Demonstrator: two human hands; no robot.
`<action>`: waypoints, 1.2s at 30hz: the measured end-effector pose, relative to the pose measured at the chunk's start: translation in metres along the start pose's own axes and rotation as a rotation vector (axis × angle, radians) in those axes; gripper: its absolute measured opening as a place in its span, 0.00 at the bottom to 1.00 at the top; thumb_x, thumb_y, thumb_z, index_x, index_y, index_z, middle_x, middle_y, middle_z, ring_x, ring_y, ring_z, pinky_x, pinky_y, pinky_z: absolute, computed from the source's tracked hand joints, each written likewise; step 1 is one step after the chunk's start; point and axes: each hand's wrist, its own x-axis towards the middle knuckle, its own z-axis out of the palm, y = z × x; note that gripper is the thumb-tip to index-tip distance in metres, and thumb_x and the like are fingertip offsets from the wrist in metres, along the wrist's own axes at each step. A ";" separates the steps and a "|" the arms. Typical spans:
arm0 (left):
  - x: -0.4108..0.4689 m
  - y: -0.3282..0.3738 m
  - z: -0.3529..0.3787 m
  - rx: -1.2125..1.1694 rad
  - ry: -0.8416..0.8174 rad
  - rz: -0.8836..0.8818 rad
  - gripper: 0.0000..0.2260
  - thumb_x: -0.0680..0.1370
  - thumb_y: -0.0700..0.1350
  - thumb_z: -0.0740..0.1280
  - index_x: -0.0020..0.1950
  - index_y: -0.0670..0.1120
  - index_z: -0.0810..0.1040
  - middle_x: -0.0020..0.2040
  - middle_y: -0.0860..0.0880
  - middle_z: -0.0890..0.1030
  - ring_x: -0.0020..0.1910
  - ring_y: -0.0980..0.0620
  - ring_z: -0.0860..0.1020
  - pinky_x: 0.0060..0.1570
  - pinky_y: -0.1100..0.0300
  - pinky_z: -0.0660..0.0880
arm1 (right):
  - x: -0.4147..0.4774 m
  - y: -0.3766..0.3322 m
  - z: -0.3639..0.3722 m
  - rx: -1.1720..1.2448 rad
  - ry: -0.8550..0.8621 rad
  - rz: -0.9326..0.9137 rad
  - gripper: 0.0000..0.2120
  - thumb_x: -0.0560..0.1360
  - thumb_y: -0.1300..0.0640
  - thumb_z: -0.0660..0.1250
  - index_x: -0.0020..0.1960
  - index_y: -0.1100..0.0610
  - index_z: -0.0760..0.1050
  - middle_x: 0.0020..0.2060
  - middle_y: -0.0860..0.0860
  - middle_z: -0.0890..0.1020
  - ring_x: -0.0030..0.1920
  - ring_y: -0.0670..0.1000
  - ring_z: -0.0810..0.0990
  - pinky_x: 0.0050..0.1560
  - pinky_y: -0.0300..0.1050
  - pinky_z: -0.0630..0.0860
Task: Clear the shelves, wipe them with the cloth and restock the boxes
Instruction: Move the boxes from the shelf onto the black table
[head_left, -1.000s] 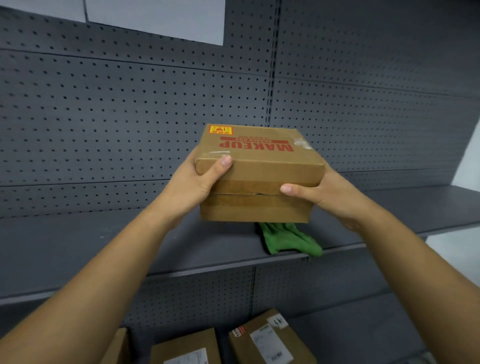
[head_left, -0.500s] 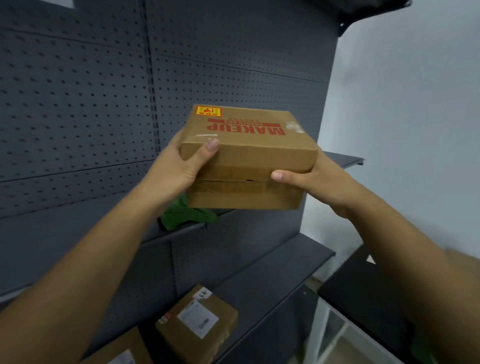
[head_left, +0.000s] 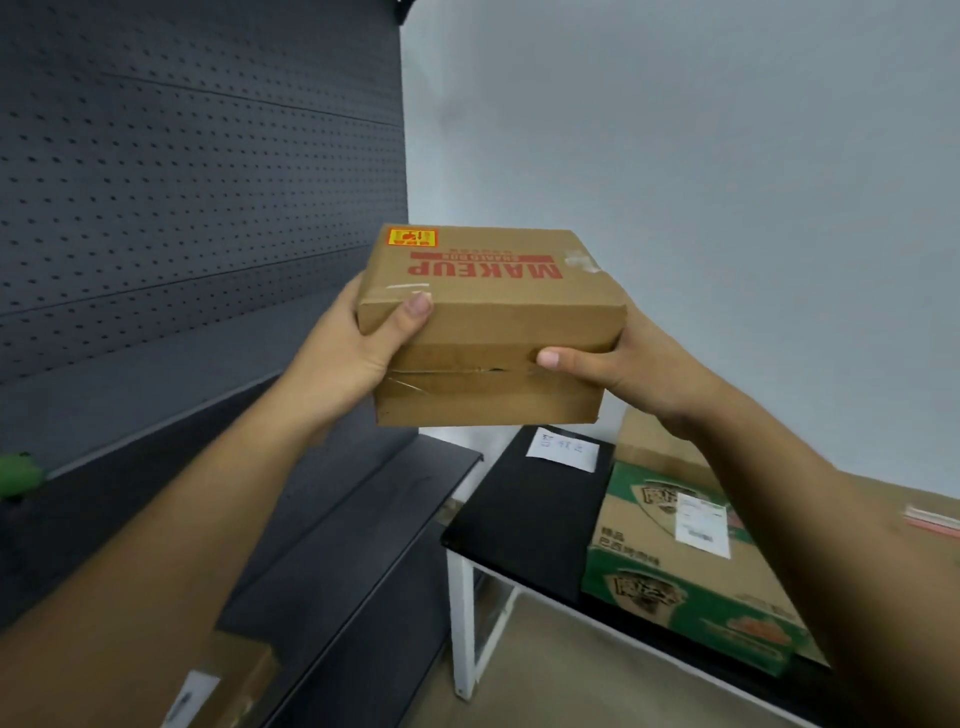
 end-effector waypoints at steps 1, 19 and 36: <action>0.005 -0.002 0.019 -0.011 -0.022 0.004 0.21 0.71 0.63 0.68 0.63 0.59 0.75 0.52 0.63 0.84 0.50 0.67 0.82 0.43 0.75 0.75 | -0.008 0.007 -0.016 -0.010 0.019 0.012 0.40 0.72 0.52 0.79 0.77 0.45 0.61 0.65 0.43 0.80 0.64 0.44 0.79 0.66 0.49 0.77; 0.076 -0.064 0.288 -0.165 -0.442 -0.050 0.27 0.72 0.65 0.66 0.70 0.58 0.71 0.59 0.61 0.82 0.54 0.65 0.81 0.51 0.67 0.77 | -0.111 0.143 -0.205 -0.092 0.315 0.294 0.42 0.69 0.50 0.81 0.76 0.42 0.62 0.63 0.41 0.81 0.62 0.42 0.80 0.61 0.45 0.79; 0.164 -0.192 0.429 -0.177 -0.696 -0.143 0.31 0.70 0.71 0.68 0.70 0.65 0.66 0.56 0.69 0.80 0.55 0.71 0.77 0.58 0.60 0.75 | -0.098 0.284 -0.261 -0.101 0.415 0.577 0.44 0.70 0.50 0.81 0.77 0.39 0.59 0.65 0.41 0.78 0.60 0.39 0.80 0.54 0.35 0.79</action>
